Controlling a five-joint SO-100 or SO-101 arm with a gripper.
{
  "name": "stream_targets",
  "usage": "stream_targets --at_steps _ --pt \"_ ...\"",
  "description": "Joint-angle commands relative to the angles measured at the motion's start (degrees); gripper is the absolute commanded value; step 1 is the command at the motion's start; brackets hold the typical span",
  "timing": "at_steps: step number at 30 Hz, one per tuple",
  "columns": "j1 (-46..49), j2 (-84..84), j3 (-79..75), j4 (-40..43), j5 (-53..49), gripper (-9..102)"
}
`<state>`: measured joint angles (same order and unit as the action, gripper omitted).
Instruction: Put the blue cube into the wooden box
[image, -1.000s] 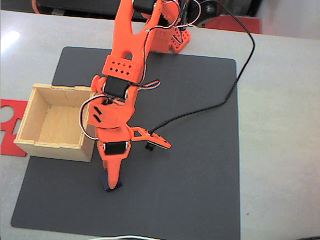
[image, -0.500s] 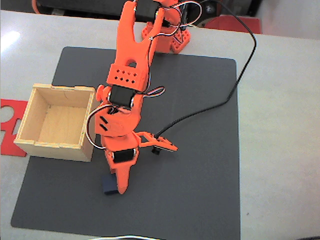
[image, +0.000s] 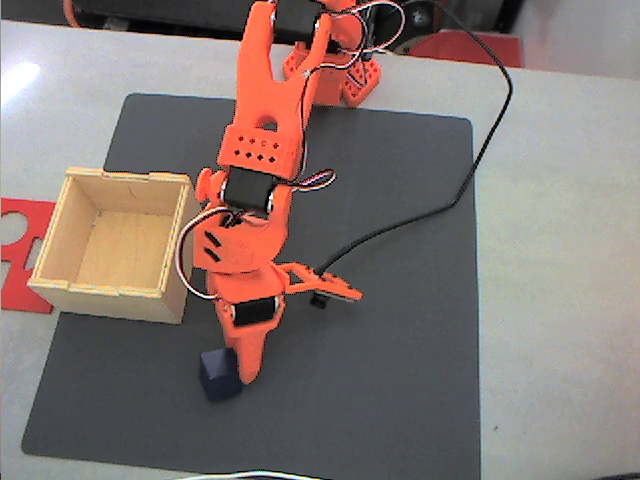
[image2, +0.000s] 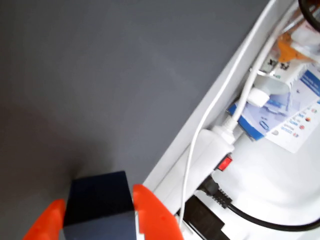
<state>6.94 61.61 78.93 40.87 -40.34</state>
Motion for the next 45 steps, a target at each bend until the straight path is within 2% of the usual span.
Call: stream_targets --at_steps 1,11,15,23,29,34,38,45 --pt "-1.5 6.0 -1.6 3.1 0.4 0" --pt "-10.5 18.5 -3.3 10.5 2.4 1" --pt "-11.3 25.0 -4.0 14.0 3.3 1" --pt "-4.4 40.5 -4.0 25.5 5.1 1" --pt "7.7 51.1 -3.3 32.3 5.4 1" --pt "19.9 58.2 4.5 29.3 4.0 0" --pt "26.9 59.8 14.5 22.1 3.9 0" --pt "28.3 58.1 32.4 7.1 4.3 0"
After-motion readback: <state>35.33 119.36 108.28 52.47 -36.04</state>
